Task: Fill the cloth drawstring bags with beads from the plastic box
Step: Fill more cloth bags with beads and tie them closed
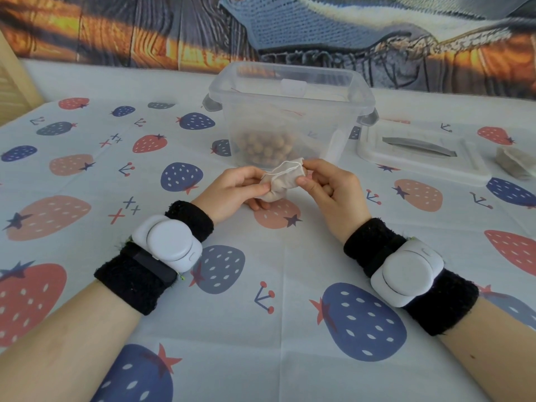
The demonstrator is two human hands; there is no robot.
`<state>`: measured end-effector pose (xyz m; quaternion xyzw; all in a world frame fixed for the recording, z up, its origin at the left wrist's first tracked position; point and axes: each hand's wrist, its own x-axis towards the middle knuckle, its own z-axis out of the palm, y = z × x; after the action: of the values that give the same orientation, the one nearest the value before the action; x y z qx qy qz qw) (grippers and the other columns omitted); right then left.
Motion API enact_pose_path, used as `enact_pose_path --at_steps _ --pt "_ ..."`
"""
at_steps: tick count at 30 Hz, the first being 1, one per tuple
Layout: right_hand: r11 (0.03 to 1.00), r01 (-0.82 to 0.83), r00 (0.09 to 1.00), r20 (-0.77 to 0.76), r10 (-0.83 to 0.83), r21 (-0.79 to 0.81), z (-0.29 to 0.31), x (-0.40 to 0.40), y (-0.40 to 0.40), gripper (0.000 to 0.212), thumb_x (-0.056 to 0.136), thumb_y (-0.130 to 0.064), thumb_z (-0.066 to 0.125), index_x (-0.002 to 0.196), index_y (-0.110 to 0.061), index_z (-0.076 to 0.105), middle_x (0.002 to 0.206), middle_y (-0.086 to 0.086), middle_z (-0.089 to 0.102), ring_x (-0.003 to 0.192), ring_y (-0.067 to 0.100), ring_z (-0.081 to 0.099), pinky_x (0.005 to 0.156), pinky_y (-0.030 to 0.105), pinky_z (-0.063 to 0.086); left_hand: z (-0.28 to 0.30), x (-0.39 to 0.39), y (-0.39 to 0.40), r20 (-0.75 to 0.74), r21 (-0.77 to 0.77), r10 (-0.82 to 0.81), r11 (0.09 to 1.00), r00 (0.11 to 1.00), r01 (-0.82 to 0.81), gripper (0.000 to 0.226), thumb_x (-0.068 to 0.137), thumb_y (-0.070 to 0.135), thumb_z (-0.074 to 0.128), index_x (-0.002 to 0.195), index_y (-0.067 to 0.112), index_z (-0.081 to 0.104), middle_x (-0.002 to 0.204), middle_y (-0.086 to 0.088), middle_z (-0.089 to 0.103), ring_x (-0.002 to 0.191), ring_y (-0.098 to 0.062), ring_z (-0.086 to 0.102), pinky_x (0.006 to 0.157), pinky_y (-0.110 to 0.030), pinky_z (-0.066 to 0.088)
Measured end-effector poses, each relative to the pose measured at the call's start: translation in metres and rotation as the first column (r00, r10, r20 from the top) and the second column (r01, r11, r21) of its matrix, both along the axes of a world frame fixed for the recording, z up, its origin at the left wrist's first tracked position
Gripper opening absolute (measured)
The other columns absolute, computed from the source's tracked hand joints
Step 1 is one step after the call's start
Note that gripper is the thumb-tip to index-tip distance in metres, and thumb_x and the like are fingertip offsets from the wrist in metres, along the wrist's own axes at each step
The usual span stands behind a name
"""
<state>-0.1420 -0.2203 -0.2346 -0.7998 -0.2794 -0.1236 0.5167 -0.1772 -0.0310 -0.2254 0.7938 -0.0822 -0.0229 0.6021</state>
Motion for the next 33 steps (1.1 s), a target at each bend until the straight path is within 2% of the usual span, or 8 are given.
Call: enact_pose_path --at_steps 4,9,14,17,20,24,26,33 --pt "1.0 0.025 1.0 0.006 -0.025 -0.014 0.0008 -0.0009 0.0001 0.024 0.089 -0.028 0.052 0.099 -0.01 0.064 0.058 -0.001 0.039 0.047 0.007 0.03 0.051 0.016 0.025 0.0018 -0.0025 -0.0026 0.009 0.029 -0.007 1.0 1.0 0.007 0.015 0.096 0.007 0.047 0.099 0.015 0.06 0.083 -0.001 0.065 0.067 -0.003 0.063 0.064 -0.016 0.047" --pt "0.995 0.1 0.995 -0.017 -0.101 -0.022 0.0016 -0.0009 -0.0002 0.026 0.088 -0.038 0.044 0.087 -0.018 0.06 0.055 -0.013 0.043 0.055 0.009 0.039 0.058 0.028 0.035 0.0025 -0.0044 -0.0041 0.016 0.027 0.034 0.999 0.999 -0.035 0.015 0.095 0.018 0.052 0.105 0.019 0.062 0.068 0.016 0.062 0.055 -0.002 0.048 0.056 -0.014 0.037" --pt "0.993 0.099 0.995 -0.023 -0.1 -0.072 -0.0016 0.0021 -0.0011 0.027 0.09 -0.038 0.042 0.073 -0.022 0.055 0.051 -0.01 0.041 0.061 0.016 0.037 0.061 0.027 0.032 -0.0016 -0.0027 -0.004 0.051 0.078 0.02 0.997 0.999 -0.024 0.035 0.073 0.024 0.077 0.103 0.013 0.064 0.096 0.001 0.069 0.083 -0.004 0.064 0.075 -0.014 0.049" --pt "0.997 0.022 0.999 -0.022 -0.024 -0.08 -0.001 -0.0004 -0.0001 0.034 0.092 -0.03 0.044 0.064 -0.014 0.052 0.05 -0.008 0.032 0.054 0.008 0.031 0.056 0.025 0.027 -0.0033 -0.0023 -0.0034 0.066 0.062 0.048 0.997 0.997 -0.052 0.022 0.078 0.009 0.074 0.099 0.008 0.065 0.091 -0.002 0.069 0.079 -0.002 0.065 0.069 -0.012 0.049" --pt "0.997 -0.028 0.999 -0.027 0.027 -0.065 0.0013 -0.0021 -0.0002 0.041 0.095 -0.019 0.049 0.055 -0.025 0.041 0.05 -0.009 0.026 0.051 0.006 0.028 0.052 0.021 0.024 -0.0034 -0.0023 -0.0032 0.062 0.037 0.038 0.998 0.997 -0.041 0.02 0.08 0.006 0.069 0.1 0.006 0.065 0.092 -0.004 0.069 0.08 -0.006 0.066 0.068 -0.014 0.05" --pt "1.0 0.017 0.999 -0.052 -0.017 0.001 -0.0018 0.0011 -0.001 0.036 0.091 -0.022 0.053 0.06 -0.004 0.054 0.049 -0.007 0.029 0.05 0.007 0.026 0.064 0.019 0.026 -0.0026 -0.0019 -0.0021 0.048 0.011 0.011 1.0 0.999 -0.011 0.021 0.08 0.004 0.068 0.098 0.013 0.065 0.093 -0.002 0.069 0.082 -0.006 0.066 0.072 -0.015 0.052" --pt "0.997 0.072 0.997 -0.037 -0.072 0.01 -0.0031 0.0023 -0.0011 0.032 0.088 -0.026 0.053 0.06 -0.01 0.055 0.051 -0.006 0.029 0.052 0.01 0.026 0.073 0.025 0.028 -0.0017 -0.0025 -0.0026 0.05 -0.002 -0.005 1.0 0.999 0.005 0.023 0.079 0.002 0.068 0.097 0.014 0.064 0.092 0.001 0.068 0.078 -0.002 0.065 0.072 -0.014 0.051" --pt "0.991 0.128 0.99 -0.068 -0.125 0.037 0.0007 0.0008 -0.0017 0.022 0.088 -0.016 0.061 0.067 -0.012 0.064 0.052 0.0 0.039 0.053 0.009 0.031 0.065 0.013 0.032 -0.0006 -0.0036 -0.0022 0.066 -0.008 -0.005 1.0 0.998 0.006 0.022 0.079 0.001 0.068 0.093 0.017 0.064 0.089 -0.005 0.07 0.071 -0.004 0.065 0.067 -0.015 0.052"
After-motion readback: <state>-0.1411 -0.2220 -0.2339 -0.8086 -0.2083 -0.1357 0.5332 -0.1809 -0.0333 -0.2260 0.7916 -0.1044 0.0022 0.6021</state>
